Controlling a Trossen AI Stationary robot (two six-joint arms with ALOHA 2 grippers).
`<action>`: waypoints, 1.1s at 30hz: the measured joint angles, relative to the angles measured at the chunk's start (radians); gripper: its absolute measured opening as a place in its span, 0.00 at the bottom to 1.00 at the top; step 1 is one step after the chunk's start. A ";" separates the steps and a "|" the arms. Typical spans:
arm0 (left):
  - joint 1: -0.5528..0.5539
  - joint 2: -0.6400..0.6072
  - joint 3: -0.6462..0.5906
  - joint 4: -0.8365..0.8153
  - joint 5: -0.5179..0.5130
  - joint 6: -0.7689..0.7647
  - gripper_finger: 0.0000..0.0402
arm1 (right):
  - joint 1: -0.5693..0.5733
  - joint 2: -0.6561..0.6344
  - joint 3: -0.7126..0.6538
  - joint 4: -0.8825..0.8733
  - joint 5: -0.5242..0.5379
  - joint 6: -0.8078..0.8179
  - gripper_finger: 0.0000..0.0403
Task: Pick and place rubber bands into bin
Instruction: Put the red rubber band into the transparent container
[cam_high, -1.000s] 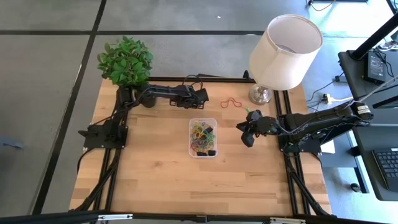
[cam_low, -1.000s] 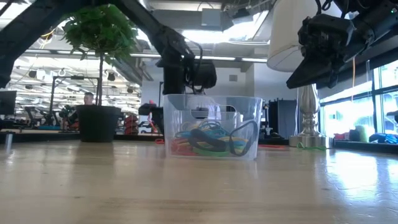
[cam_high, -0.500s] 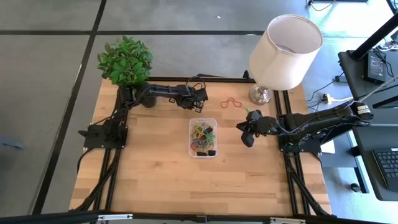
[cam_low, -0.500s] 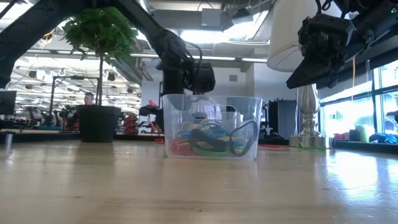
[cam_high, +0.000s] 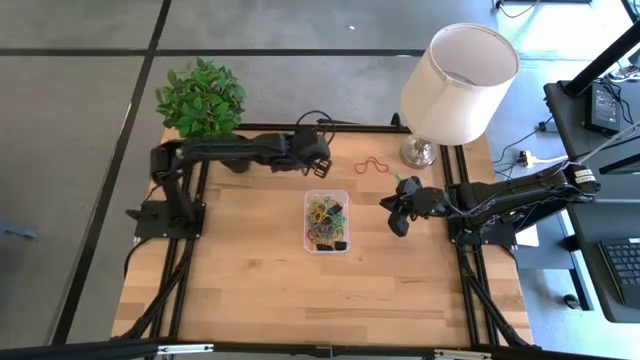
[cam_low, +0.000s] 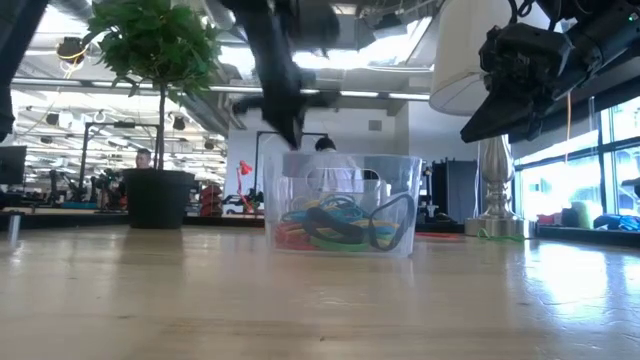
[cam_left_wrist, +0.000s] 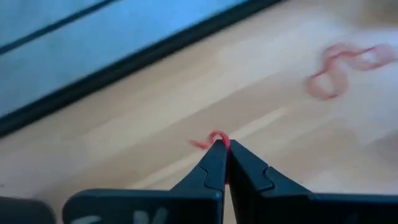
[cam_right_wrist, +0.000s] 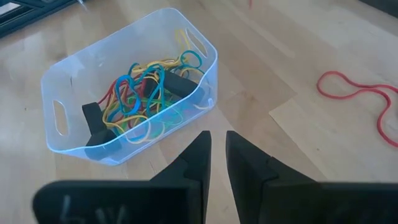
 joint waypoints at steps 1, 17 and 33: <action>-0.016 -0.029 0.000 0.007 -0.008 0.000 0.01 | 0.000 0.000 0.000 0.000 0.000 0.000 0.13; -0.397 -0.174 0.002 0.221 -0.025 0.397 0.01 | 0.000 0.000 0.000 0.007 0.000 -0.055 0.13; -0.476 0.061 0.002 0.201 0.124 0.182 0.01 | 0.000 0.000 0.000 0.001 -0.045 -0.052 0.13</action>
